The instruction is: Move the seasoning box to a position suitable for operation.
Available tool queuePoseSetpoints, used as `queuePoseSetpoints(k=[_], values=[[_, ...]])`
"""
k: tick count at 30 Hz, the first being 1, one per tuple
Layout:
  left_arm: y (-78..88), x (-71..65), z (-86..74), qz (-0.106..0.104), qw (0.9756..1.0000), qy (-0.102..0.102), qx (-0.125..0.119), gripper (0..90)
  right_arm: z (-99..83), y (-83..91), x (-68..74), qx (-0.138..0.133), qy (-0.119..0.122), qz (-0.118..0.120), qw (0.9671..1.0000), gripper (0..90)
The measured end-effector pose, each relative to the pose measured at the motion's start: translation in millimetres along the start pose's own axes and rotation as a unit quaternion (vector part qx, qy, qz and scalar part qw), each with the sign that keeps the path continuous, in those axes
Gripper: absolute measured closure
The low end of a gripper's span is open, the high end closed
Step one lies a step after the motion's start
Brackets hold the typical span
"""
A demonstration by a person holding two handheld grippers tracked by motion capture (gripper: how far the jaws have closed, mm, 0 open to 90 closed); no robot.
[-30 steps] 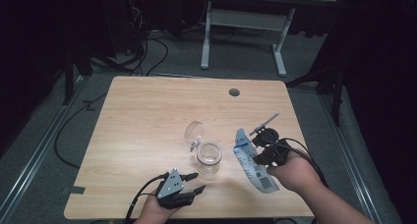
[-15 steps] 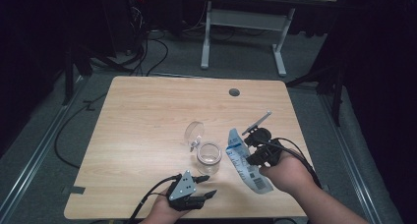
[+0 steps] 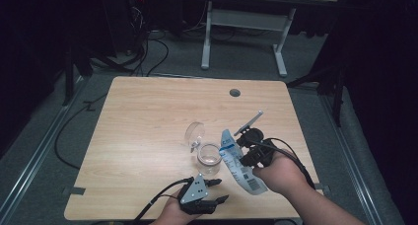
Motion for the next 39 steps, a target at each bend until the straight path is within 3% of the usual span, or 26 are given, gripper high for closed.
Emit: queuePoseSetpoints(k=[4, 12, 18, 29, 39], values=[[-7.1, -3.4, 1.4, -0.005, 1.0000, -0.005, 0.002, 44.6, 1.3, 2.6, 3.4, -0.003, 0.003, 0.001, 1.0000, 90.0], [-22.7, -8.7, 2.4, -0.012, 0.9999, 0.004, 0.000, 43.1, 2.7, 3.5, 8.1, -0.007, 0.007, 0.002, 0.9999, 90.0], [-32.4, -10.7, 4.1, -0.009, 0.9999, 0.004, 0.003, 41.6, 2.7, 6.3, 11.1, -0.014, 0.004, 0.006, 0.9999, 90.0], [-44.7, -13.5, 21.1, 0.006, 0.9998, 0.017, -0.011, 38.8, 4.9, 11.4, 17.3, -0.020, 0.006, 0.005, 0.9998, 90.0], [-37.8, -10.2, 23.4, 0.039, 0.9991, 0.010, -0.017, 55.7, 8.5, 10.9, 20.2, -0.025, 0.009, 0.011, 0.9996, 90.0]])
Point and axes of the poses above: each handheld gripper's, and its own axes: y roughly backward along the jaws, z roughly out of its top, x roughly to its left, the point moved 10 cm from there along -y, roughly forward along the jaws, and after that the axes turned 1 degree about x, right-handed, at the moved point
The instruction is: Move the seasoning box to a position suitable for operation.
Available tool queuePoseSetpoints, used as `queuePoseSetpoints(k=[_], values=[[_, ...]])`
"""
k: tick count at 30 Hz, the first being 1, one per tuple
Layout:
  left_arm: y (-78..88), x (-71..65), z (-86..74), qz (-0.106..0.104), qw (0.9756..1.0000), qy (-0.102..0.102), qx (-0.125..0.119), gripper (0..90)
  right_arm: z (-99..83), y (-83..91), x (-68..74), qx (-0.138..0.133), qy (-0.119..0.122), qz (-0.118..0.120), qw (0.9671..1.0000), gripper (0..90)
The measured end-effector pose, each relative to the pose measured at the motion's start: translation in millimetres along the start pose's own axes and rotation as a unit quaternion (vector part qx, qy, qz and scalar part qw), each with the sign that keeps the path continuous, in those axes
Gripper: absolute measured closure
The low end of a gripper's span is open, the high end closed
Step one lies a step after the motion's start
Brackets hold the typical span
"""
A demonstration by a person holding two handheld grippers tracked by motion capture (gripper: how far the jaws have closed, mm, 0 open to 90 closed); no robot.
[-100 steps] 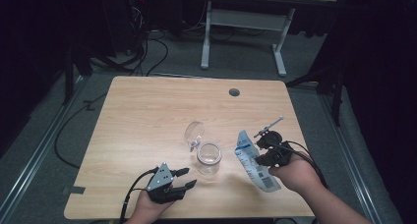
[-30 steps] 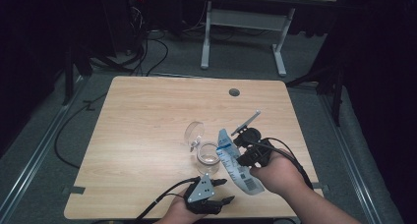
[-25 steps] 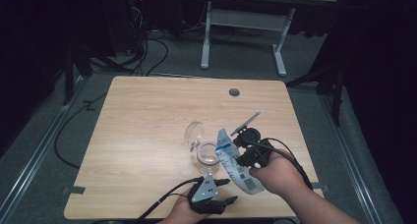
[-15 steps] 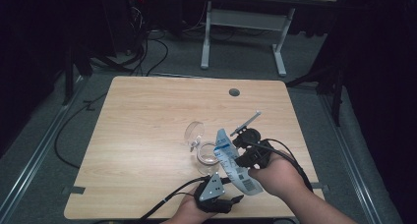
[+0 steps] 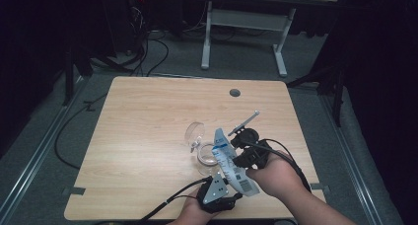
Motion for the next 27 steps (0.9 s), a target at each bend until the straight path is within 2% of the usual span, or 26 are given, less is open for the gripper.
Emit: queuePoseSetpoints(k=[6, 13, 21, 27], values=[[5.4, 0.0, 0.7, 0.013, 0.9999, -0.009, 0.000, 59.8, 1.5, -0.7, -0.9, 0.000, -0.002, 0.000, 1.0000, 90.0], [7.7, 0.4, 3.9, 0.017, 0.9998, -0.001, -0.003, 61.6, 6.6, 0.1, -1.4, -0.006, 0.005, -0.001, 1.0000, 90.0], [8.4, 2.2, 3.4, 0.014, 0.9999, 0.000, 0.000, 62.3, 11.9, -3.7, -0.9, -0.008, 0.020, 0.002, 0.9998, 90.0], [10.5, 2.4, 1.4, 0.003, 1.0000, 0.001, 0.000, 62.6, 15.2, -8.8, 1.3, -0.007, 0.013, 0.005, 0.9999, 90.0]])
Point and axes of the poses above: each handheld gripper's, and its own axes: y roughly backward along the jaws, z roughly out of its top, x roughly to its left, the point moved 10 cm from there along -y, roughly forward along the jaws, and after that the axes turned 1 degree about x, right-handed, at the moved point
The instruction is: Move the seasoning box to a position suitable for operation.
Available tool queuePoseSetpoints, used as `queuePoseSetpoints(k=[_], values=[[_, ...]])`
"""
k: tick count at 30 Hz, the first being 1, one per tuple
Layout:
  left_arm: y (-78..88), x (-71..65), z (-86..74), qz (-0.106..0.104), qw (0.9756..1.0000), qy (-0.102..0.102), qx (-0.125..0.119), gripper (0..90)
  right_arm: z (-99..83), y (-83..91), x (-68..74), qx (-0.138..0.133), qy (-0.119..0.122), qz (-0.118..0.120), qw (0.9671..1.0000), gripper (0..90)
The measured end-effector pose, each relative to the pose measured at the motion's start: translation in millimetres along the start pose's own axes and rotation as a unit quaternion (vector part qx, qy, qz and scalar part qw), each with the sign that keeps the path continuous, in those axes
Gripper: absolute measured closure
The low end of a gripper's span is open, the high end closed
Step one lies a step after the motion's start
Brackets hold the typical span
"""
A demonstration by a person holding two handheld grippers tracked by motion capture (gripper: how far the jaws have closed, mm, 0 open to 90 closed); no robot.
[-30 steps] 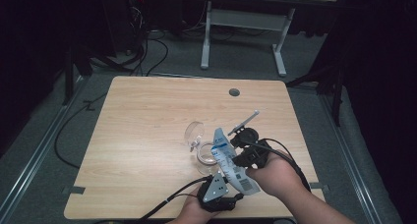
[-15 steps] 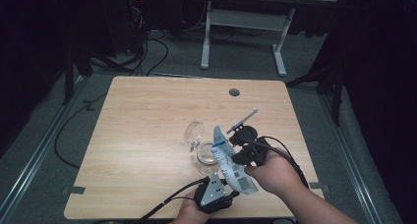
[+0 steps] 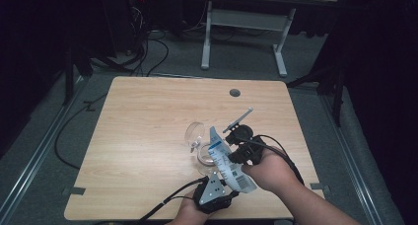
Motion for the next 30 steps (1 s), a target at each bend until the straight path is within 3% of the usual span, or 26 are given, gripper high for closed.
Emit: queuePoseSetpoints(k=[11, 18, 22, 30], values=[[1.6, 1.5, 6.4, -0.025, 0.9996, 0.012, -0.006, 62.9, 8.1, -3.2, -2.4, 0.000, -0.010, -0.009, 0.9999, 90.0], [3.8, 3.8, 8.0, -0.023, 0.9997, 0.000, 0.000, 62.9, 11.3, -1.8, -2.5, -0.006, -0.002, -0.007, 1.0000, 90.0], [7.1, 6.8, 6.1, -0.022, 0.9997, -0.012, 0.008, 62.9, 12.7, -1.8, -1.9, -0.012, -0.001, 0.006, 0.9999, 90.0], [6.0, 6.4, 3.4, -0.033, 0.9994, -0.011, 0.010, 63.0, 14.9, -6.5, 1.1, -0.007, -0.005, 0.016, 0.9998, 90.0]])
Point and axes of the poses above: each handheld gripper's, and its own axes: y roughly backward along the jaws, z roughly out of its top, x roughly to its left, the point moved 10 cm from there along -y, roughly forward along the jaws, and after that the axes turned 1 degree about x, right-handed, at the moved point
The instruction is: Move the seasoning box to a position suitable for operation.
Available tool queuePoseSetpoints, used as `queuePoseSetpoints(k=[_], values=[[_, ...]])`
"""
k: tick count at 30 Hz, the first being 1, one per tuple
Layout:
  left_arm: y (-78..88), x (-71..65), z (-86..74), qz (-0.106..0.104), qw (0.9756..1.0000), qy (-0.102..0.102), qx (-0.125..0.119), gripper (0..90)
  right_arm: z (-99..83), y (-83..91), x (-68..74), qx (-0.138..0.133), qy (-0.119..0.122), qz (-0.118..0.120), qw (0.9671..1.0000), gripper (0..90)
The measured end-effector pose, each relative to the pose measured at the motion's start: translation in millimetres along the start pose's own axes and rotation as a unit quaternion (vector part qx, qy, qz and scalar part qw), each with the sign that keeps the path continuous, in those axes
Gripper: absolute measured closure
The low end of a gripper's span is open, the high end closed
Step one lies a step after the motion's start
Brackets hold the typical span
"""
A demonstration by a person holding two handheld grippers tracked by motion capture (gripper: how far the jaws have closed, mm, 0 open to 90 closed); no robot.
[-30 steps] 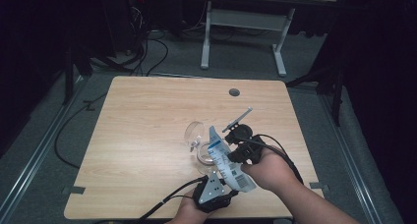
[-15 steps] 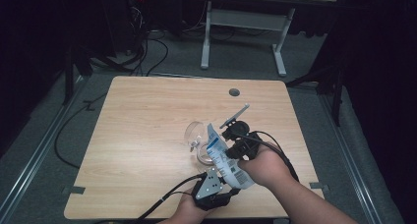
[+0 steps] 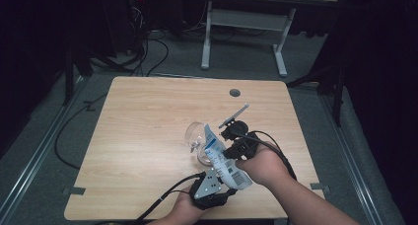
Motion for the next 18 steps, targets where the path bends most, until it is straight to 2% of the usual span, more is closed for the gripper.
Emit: queuePoseSetpoints(k=[6, 7, 9, 18], values=[[-2.0, -0.6, 0.9, -0.004, 1.0000, -0.002, -0.003, 63.0, -0.1, -0.9, 1.3, 0.003, 0.000, 0.000, 1.0000, 89.9], [-2.0, -0.7, 1.5, -0.005, 1.0000, -0.001, -0.003, 63.0, -0.8, 0.1, 2.7, 0.007, -0.011, 0.000, 0.9999, 89.9], [-2.3, -1.1, 3.5, -0.007, 1.0000, 0.003, -0.005, 63.0, 1.0, 0.8, 1.2, 0.000, 0.000, 0.001, 1.0000, 89.9], [-6.2, -3.0, 10.7, -0.007, 1.0000, 0.004, -0.003, 63.0, 0.6, 5.3, -2.1, -0.003, 0.002, -0.003, 1.0000, 90.0]])
Point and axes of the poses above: each handheld gripper's, and its own axes: y roughly backward along the jaws, z roughly out of its top, x roughly to its left, the point moved 10 cm from there along -y, roughly forward along the jaws, and after that the axes turned 1 degree about x, right-handed, at the moved point
